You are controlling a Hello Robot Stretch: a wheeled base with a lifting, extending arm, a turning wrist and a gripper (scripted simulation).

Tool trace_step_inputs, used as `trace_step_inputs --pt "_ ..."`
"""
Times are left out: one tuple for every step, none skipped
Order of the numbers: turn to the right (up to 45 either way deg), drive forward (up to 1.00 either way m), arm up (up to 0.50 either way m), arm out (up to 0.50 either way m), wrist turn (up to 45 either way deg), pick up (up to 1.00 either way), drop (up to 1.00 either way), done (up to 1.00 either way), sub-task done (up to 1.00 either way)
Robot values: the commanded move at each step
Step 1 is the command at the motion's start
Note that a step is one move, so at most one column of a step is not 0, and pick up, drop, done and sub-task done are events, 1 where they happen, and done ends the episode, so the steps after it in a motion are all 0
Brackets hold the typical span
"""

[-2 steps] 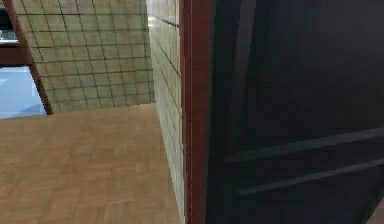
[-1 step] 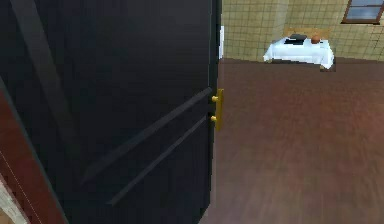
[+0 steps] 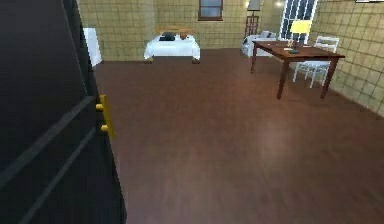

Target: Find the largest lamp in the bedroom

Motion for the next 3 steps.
trace_step_inputs --pt "0.0 0.3 0.0 0.0 0.0 0.0 0.0 0.0 0.0" --pt "-30.0 0.0 0.0 0.0 0.0 0.0 0.0 0.0 0.0" --pt "0.0 0.1 0.0 0.0 0.0 0.0 0.0 0.0 0.0"
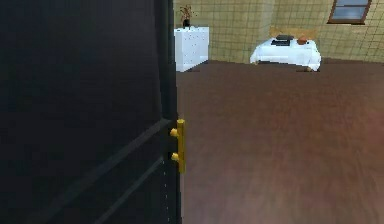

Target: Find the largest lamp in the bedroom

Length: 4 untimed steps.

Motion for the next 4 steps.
trace_step_inputs --pt "45.0 0.0 0.0 0.0 0.0 0.0 0.0 0.0 0.0" --pt "3.0 0.0 0.0 0.0 0.0 0.0 0.0 0.0 0.0" --pt "0.0 1.0 0.0 0.0 0.0 0.0 0.0 0.0 0.0" --pt "0.0 1.0 0.0 0.0 0.0 0.0 0.0 0.0 0.0"
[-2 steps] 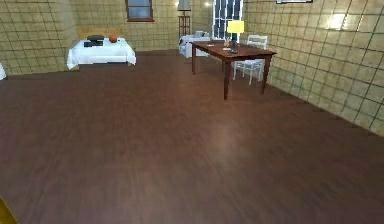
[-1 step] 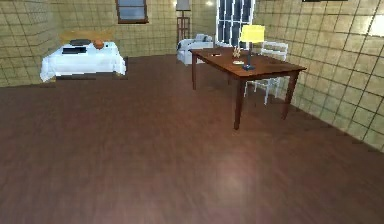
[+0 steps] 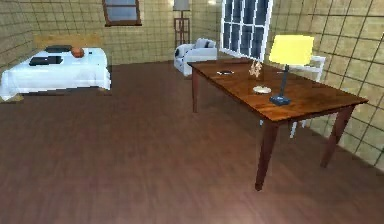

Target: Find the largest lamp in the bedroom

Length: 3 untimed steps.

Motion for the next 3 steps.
trace_step_inputs --pt "0.0 0.9 0.0 0.0 0.0 0.0 0.0 0.0 0.0" --pt "-18.0 0.0 0.0 0.0 0.0 0.0 0.0 0.0 0.0" --pt "0.0 1.0 0.0 0.0 0.0 0.0 0.0 0.0 0.0"
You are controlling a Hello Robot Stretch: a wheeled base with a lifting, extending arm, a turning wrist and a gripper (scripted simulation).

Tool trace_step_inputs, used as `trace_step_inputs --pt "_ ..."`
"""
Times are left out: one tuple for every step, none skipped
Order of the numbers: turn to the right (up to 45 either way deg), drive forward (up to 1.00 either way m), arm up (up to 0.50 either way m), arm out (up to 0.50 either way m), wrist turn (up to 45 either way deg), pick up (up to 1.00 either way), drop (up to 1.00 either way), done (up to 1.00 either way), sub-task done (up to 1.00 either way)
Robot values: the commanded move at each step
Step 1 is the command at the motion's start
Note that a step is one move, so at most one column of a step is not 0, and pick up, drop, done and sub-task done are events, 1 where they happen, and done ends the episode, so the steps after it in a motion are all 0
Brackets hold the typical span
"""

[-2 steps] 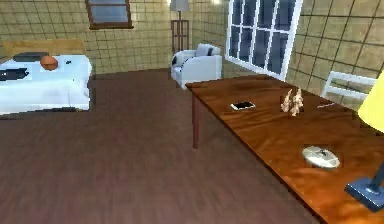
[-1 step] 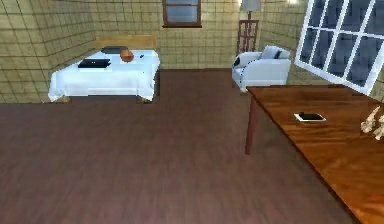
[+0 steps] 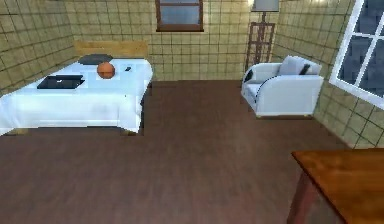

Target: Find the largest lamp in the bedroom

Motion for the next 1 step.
trace_step_inputs --pt "-3.0 0.0 0.0 0.0 0.0 0.0 0.0 0.0 0.0"
